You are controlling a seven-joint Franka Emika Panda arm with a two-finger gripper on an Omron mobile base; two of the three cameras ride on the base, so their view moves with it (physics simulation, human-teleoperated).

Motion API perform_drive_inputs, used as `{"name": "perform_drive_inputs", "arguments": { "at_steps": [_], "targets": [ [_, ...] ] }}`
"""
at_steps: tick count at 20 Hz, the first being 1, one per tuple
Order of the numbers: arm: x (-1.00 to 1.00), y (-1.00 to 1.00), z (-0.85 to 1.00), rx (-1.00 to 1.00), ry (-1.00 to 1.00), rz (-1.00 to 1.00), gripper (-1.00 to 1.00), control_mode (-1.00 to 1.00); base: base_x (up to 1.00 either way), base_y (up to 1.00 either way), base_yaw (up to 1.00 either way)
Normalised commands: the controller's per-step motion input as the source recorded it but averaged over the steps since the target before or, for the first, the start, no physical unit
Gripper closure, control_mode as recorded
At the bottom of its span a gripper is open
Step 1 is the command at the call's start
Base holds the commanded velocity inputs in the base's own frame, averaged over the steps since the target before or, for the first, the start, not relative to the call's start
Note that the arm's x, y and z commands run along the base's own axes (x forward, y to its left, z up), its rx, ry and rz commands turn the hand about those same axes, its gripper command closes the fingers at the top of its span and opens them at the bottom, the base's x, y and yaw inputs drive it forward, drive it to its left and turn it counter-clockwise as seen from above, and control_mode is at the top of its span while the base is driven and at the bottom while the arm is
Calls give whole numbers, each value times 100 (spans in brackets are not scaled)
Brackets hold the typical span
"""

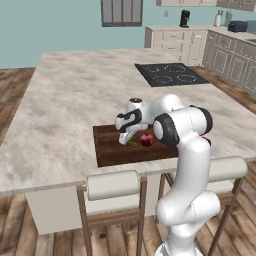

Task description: Create a steak meal by picking up the steak and asparagus from the tray and placing them on the plate. Leave the pomegranate on the tray.

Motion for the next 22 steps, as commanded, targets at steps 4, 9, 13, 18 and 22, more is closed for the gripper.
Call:
{"name": "perform_drive_inputs", "arguments": {
  "at_steps": [4,9,13,18,22],
  "targets": [
    [-8,0,-36,0,-4,0,100,-100,0,0,0],
    [-17,0,17,0,-1,0,100,-100,0,0,0],
    [-29,0,66,0,0,1,100,-100,0,0,0],
    [-43,18,93,-2,-3,3,100,-100,0,0,0],
    [-29,12,80,-3,-1,1,100,-100,0,0,0]
  ]
}}
